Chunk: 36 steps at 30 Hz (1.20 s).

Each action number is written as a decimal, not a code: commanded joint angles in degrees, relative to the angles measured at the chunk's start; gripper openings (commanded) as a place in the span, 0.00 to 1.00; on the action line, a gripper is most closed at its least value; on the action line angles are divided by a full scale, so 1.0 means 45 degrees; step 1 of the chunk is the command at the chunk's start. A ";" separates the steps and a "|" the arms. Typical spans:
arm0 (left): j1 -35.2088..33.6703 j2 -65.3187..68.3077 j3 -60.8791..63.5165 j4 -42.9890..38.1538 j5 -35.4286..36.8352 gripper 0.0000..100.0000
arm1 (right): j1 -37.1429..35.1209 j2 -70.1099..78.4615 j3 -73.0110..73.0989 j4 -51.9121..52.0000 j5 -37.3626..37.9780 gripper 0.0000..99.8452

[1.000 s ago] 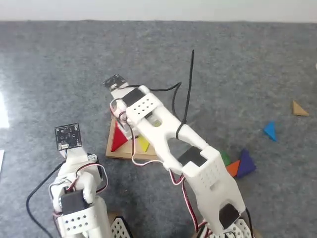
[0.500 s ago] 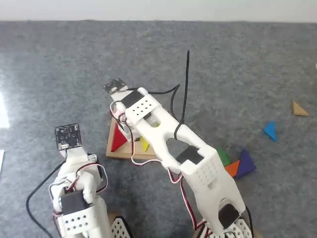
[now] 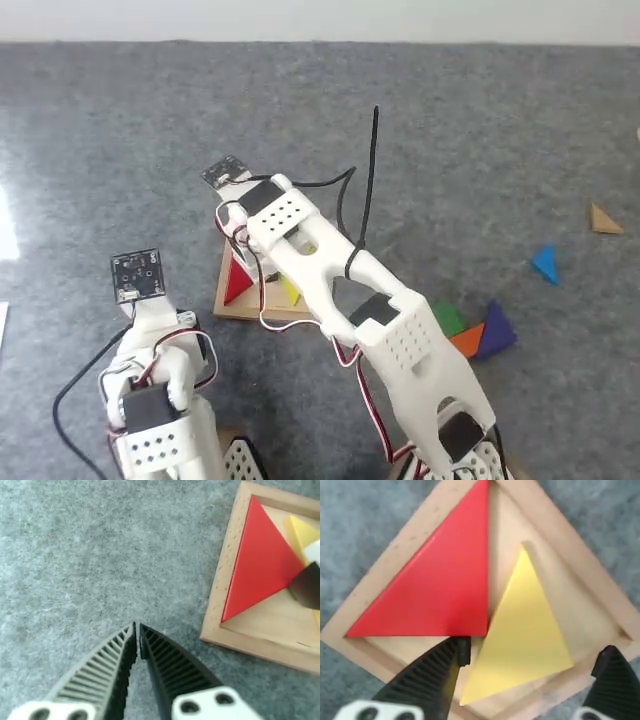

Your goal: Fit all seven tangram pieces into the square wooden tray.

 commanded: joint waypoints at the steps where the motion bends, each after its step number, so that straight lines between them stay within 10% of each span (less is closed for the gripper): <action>1: -0.0020 -0.0215 -0.0088 0.0098 -0.0059 0.01 | -0.0107 0.0107 -0.0488 0.0147 -0.0098 0.39; 23: -0.0020 -0.0215 -0.0088 0.0098 -0.0059 0.01 | -0.0576 0.0127 -0.0488 -0.0107 -0.3888 0.39; 36: -0.0020 -0.0215 -0.0088 0.0098 -0.0059 0.01 | -0.0361 0.0127 -0.0977 -0.0674 -0.0801 0.21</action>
